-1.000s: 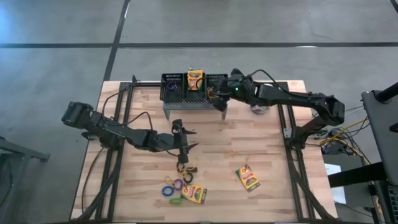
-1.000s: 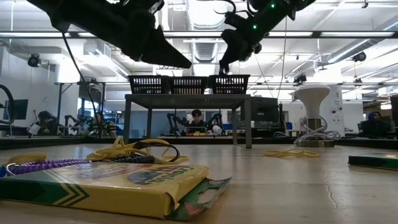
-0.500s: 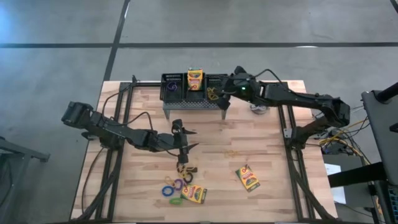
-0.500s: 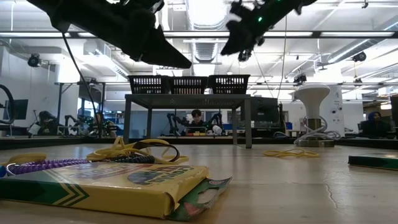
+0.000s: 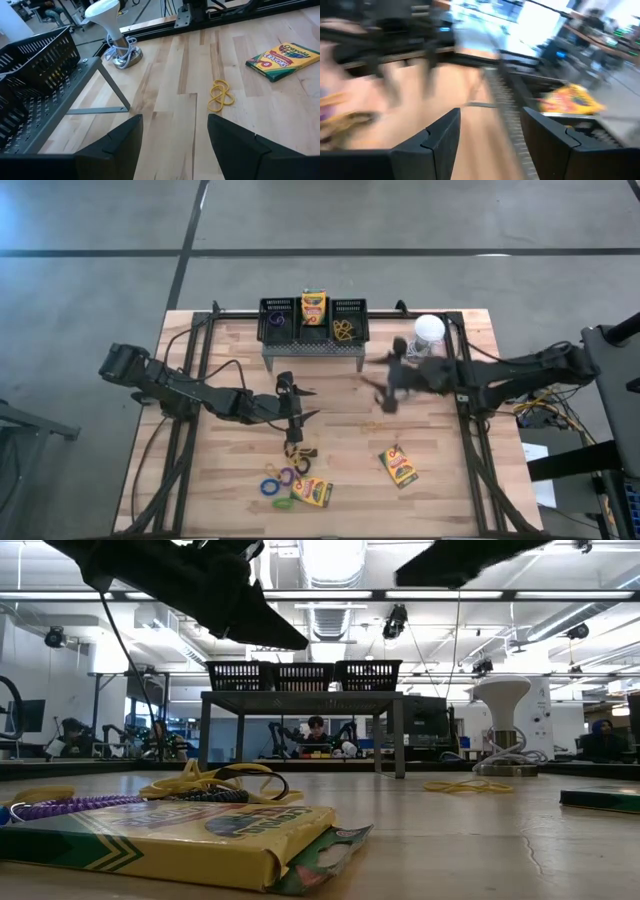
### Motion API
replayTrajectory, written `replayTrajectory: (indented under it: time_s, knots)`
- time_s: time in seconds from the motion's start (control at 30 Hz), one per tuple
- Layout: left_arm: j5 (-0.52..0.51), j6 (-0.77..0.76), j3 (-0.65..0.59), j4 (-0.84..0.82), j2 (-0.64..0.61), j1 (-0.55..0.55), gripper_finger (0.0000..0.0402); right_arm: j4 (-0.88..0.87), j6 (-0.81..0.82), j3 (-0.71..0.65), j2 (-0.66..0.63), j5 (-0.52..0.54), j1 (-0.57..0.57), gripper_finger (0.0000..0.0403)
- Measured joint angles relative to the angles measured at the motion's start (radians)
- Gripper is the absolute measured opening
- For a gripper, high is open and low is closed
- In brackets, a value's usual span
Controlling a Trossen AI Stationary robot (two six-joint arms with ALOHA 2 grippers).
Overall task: Pick & Place Office Desk Supplies
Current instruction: Put the yellow rubber band into the right black basket on the shelf
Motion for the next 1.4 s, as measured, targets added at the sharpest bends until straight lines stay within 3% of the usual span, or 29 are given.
replayTrajectory:
  time_s: [0.3, 0.5, 0.7, 0.83, 0.93, 1.03, 1.27, 1.4]
  knots:
    - [0.000, 0.000, 0.000, 0.004, 0.000, 0.000, 0.0228, -0.007, 0.015, -0.158, -0.066, -0.001, 0.220, 0.0203]
    - [0.000, -0.001, 0.000, 0.003, 0.000, 0.000, 0.0228, -0.021, 0.179, -0.170, -0.047, -0.006, 0.236, 0.0203]
    - [0.000, -0.002, 0.000, 0.000, 0.000, 0.000, 0.0228, -0.239, 0.291, -0.075, -0.018, -0.054, 0.236, 0.0203]
    - [0.000, -0.004, 0.000, 0.000, 0.000, 0.000, 0.0228, -0.428, 0.351, -0.026, 0.028, -0.054, 0.235, 0.0203]
    - [0.000, -0.016, 0.000, 0.000, 0.000, 0.000, 0.0228, -0.473, 0.369, -0.025, 0.069, -0.070, 0.235, 0.0203]
    - [0.000, -0.019, 0.000, 0.000, 0.000, 0.000, 0.0228, -0.470, 0.372, -0.030, 0.129, -0.145, 0.234, 0.0203]
    - [0.000, -0.019, 0.000, -0.001, 0.000, 0.000, 0.0228, -0.410, 0.365, -0.031, 0.314, -0.168, 0.201, 0.0203]
    - [0.000, -0.019, 0.000, -0.003, 0.000, 0.000, 0.0228, -0.327, 0.320, -0.031, 0.405, -0.262, 0.153, 0.0203]
